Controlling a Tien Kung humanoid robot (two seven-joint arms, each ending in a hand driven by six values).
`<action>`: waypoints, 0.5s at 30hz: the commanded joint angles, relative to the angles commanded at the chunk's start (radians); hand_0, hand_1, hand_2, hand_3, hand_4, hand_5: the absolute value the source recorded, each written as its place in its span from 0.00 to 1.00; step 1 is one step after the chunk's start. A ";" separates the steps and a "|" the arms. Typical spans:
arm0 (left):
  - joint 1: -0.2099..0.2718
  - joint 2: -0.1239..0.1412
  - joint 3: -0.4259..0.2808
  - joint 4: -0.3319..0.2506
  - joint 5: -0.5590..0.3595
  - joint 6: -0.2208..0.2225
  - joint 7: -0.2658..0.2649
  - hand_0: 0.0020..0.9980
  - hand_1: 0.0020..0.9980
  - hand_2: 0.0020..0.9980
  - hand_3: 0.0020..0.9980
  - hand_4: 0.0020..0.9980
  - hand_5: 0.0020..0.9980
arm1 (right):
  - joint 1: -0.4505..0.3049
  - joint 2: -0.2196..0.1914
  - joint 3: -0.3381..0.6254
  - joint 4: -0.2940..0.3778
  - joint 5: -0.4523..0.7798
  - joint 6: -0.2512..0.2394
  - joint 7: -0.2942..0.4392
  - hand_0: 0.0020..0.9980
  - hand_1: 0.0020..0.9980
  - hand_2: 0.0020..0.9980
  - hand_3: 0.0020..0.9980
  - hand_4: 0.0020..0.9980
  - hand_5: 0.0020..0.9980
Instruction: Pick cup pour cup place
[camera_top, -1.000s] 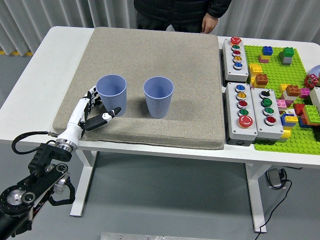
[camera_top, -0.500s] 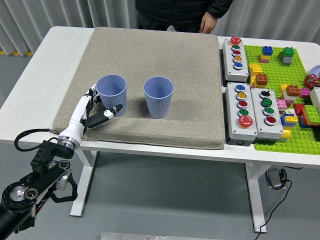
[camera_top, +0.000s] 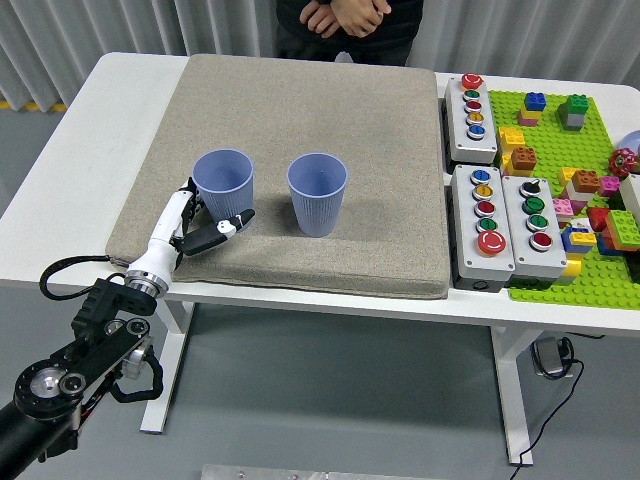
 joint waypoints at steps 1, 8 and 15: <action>-0.003 0.000 0.000 0.002 -0.001 0.000 0.000 0.89 0.92 1.00 1.00 0.92 0.32 | 0.001 0.000 0.000 0.000 0.001 0.000 0.000 0.69 0.62 0.59 0.59 0.00 0.26; -0.018 -0.006 0.002 0.018 -0.008 -0.001 -0.001 0.89 0.92 1.00 1.00 0.92 0.32 | 0.006 -0.001 -0.006 0.000 0.007 -0.001 0.000 0.69 0.62 0.59 0.59 0.00 0.26; -0.028 -0.012 0.007 0.028 -0.014 -0.001 -0.001 0.89 0.92 1.00 1.00 0.92 0.32 | 0.005 0.000 -0.005 0.000 0.007 -0.001 0.000 0.69 0.62 0.59 0.59 0.00 0.26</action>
